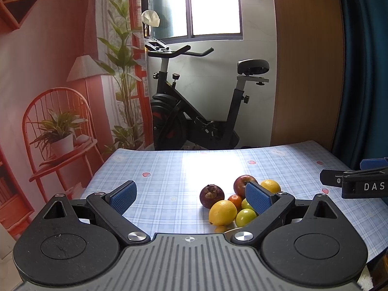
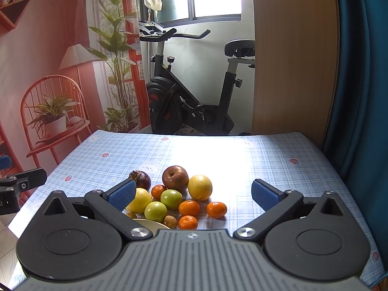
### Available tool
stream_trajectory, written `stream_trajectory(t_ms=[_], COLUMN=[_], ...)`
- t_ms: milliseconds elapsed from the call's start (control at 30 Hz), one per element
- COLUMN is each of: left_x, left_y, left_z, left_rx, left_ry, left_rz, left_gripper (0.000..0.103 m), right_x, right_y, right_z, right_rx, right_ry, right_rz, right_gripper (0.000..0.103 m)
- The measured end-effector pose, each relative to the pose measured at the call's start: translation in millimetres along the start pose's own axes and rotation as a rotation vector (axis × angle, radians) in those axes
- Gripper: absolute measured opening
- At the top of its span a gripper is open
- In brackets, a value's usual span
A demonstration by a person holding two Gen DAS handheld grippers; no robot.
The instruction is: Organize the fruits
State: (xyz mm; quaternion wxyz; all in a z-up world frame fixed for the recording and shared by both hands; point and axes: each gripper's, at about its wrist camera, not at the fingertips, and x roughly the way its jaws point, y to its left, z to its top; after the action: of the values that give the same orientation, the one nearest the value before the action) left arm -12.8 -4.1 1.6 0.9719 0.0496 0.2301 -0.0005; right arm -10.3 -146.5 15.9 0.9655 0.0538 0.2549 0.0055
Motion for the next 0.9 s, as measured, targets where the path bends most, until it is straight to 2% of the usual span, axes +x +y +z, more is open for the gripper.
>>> stream_trajectory(t_ms=[700, 900], left_x=[-1, 10], left_y=[1, 4], left_z=[1, 4], left_rx=[0.003, 0.009], left_ry=[0.001, 0.024], left_rz=[-0.001, 0.019], left_gripper=[0.098, 0.098], right_x=[-1, 5], right_y=[-4, -8], right_z=[0, -2], right_rx=[0.007, -0.024], right_ry=[-0.007, -0.055], right_rz=[-0.005, -0.010], right_gripper=[0.103, 0.103])
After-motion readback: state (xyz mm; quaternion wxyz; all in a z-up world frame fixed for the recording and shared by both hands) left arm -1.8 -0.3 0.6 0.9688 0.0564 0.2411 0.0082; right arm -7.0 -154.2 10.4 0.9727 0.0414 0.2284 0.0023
